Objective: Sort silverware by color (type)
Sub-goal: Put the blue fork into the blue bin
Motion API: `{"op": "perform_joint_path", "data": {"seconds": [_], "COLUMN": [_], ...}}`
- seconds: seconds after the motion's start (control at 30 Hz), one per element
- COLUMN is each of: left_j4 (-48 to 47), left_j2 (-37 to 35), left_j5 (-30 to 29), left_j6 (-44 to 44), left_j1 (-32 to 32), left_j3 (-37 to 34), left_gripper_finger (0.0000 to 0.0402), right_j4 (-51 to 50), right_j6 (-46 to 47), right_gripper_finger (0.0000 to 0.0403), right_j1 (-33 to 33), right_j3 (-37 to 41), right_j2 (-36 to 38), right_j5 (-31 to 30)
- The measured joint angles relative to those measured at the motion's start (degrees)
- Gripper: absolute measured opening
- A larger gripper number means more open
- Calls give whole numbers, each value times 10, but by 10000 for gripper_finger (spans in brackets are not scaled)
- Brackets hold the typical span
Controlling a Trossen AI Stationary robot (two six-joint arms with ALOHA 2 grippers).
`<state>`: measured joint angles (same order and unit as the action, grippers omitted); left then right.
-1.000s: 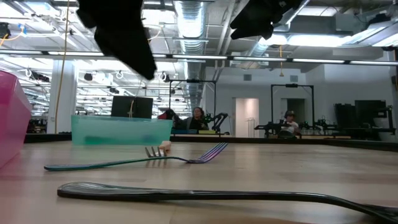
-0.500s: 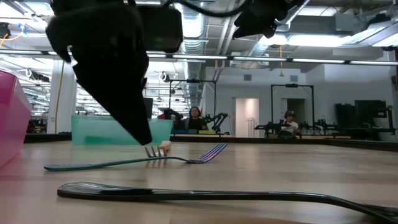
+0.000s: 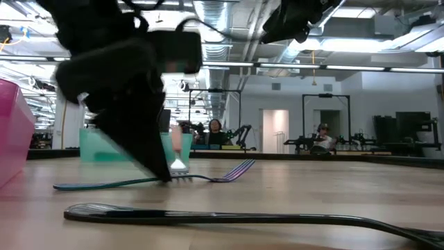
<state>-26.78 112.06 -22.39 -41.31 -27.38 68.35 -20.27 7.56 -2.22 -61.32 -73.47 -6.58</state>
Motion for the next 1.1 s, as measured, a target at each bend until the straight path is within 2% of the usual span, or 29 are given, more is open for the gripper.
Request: {"op": "perform_joint_path", "data": {"seconds": [0.07, 0.37, 0.47, 0.63, 0.67, 0.9, 1.1], "left_j4": [1, 1, -1, -1, -2, 7, -28], "left_j2": [10, 13, 13, 14, 14, 14, 18], "left_j5": [15, 8, 15, 22, 22, 18, 30], "left_j6": [0, 0, 0, 15, 15, 24, 60], "left_j1": [0, -3, -1, 0, 0, 0, 0], "left_j3": [1, 2, 2, 2, 2, 2, 34], "left_gripper_finger": [171, 163, 127, 23, 13, 2, 1], "right_j4": [-2, -4, -4, -4, -4, -3, -3], "right_j6": [0, 0, 0, 0, 0, 0, 0], "right_gripper_finger": [202, 202, 202, 202, 202, 202, 202], "right_j1": [0, 0, 0, 0, 0, 0, 0], "right_j3": [0, 0, 0, 0, 0, 0, 0], "right_j2": [0, 0, 0, 0, 0, 0, 0], "right_j5": [-1, -1, -1, -1, -1, -1, -1]}}
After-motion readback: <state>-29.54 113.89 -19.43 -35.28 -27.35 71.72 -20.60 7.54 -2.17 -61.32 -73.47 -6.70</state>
